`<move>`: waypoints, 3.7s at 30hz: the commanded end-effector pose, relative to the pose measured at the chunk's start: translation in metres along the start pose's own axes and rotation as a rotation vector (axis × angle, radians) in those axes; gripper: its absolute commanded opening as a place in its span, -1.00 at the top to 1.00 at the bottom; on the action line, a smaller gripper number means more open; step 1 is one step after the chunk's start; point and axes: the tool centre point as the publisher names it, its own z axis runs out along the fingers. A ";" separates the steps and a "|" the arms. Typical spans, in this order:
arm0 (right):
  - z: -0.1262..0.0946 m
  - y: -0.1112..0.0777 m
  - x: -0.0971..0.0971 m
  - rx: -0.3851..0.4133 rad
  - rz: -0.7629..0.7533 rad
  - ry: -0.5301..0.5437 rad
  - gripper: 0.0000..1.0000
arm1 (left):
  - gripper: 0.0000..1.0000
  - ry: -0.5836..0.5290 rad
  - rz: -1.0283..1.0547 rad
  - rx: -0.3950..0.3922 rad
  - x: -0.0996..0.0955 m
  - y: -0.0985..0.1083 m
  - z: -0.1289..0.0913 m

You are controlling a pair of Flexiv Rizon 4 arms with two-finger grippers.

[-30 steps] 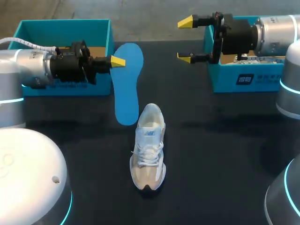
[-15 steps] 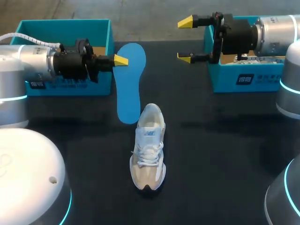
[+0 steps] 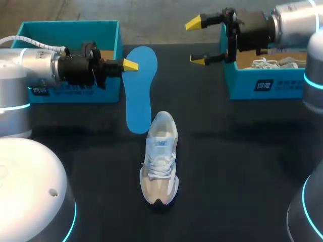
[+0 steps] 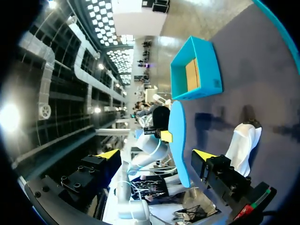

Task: Take the shoe out of the shoebox, open the shoe tongue, remove and reinsert the insole, then place the shoe into the shoebox

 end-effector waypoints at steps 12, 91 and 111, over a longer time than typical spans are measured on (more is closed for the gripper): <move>-0.004 0.004 0.042 0.062 -0.008 -0.394 -1.00 | 1.00 -0.002 0.000 0.001 0.000 0.001 0.000; 0.121 -0.001 0.068 -0.157 0.074 -1.337 -1.00 | 1.00 -0.002 0.000 0.001 0.000 0.001 0.000; 0.092 -0.007 0.063 -0.167 0.027 -1.060 -1.00 | 1.00 -0.002 0.000 0.001 0.000 0.001 0.000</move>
